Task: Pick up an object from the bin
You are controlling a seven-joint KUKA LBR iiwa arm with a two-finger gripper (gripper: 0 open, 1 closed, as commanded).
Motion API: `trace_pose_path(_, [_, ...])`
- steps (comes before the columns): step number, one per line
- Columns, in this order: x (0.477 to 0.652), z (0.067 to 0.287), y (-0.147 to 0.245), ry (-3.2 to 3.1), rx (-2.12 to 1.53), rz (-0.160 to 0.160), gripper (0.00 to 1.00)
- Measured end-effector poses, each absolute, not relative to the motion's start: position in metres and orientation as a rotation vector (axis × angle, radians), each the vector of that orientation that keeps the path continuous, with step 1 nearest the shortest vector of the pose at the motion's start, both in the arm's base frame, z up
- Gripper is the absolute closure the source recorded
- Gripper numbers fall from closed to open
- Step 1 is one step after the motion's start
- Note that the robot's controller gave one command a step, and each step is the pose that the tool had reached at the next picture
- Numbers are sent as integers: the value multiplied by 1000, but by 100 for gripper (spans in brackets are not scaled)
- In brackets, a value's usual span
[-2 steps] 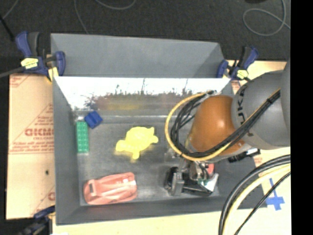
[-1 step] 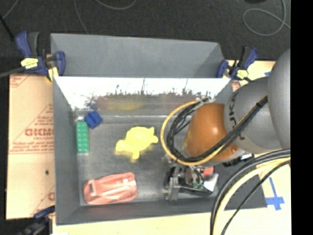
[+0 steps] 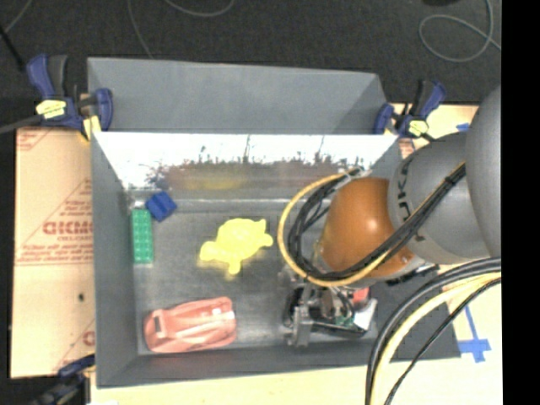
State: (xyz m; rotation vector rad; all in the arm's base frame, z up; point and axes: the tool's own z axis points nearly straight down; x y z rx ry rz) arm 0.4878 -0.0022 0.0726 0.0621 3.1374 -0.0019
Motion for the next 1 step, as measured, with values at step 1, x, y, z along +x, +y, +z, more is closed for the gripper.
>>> trace_pose_path(1, [516,78,-97,3136,-105,2,100])
